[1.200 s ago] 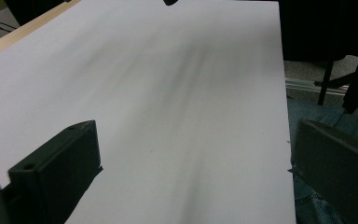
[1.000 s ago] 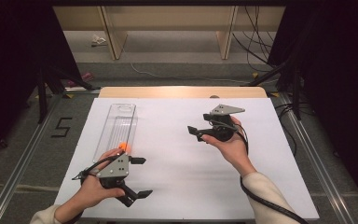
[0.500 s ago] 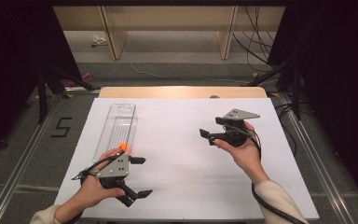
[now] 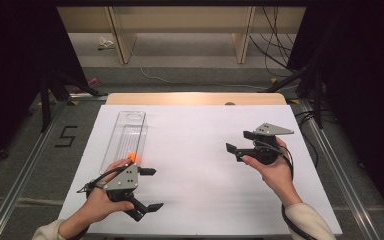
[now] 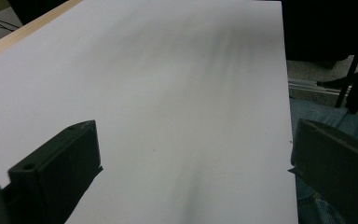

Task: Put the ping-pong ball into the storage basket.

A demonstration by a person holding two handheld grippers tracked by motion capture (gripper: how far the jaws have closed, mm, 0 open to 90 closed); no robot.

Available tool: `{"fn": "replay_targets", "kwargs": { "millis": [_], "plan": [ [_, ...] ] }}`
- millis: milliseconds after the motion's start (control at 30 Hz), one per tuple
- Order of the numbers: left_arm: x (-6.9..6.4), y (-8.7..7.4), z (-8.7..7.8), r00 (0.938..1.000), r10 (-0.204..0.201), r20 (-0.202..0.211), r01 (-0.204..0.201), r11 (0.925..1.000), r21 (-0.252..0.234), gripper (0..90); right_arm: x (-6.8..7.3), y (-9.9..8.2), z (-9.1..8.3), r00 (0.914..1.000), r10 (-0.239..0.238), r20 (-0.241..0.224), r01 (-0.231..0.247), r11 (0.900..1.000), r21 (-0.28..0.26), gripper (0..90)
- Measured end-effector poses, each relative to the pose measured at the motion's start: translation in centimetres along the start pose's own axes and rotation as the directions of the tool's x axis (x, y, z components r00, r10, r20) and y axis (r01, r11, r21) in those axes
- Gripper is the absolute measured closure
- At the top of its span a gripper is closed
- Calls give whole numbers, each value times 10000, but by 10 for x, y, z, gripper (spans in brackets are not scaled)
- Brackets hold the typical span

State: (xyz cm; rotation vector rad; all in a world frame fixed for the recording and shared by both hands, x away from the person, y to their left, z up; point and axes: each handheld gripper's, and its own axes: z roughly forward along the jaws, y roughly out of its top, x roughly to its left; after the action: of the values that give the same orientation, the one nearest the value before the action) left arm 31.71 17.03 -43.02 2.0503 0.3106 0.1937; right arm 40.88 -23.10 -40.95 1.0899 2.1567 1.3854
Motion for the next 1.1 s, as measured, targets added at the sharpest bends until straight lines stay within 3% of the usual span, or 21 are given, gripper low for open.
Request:
{"fn": "replay_targets", "kwargs": {
  "millis": [667, 1100],
  "plan": [
    [1, 0, 0, 10000, -19, -39, 19, 10000, -16, 10, -3, -28, -41, 9985, 172, 513, -173, 9998, 17, 162],
    [1, 0, 0, 9999, -107, -70, 106, 9999, -72, 10, -5, -44, -58, 9963, 440, 737, -444, 9990, 33, 161]
  ]
}}
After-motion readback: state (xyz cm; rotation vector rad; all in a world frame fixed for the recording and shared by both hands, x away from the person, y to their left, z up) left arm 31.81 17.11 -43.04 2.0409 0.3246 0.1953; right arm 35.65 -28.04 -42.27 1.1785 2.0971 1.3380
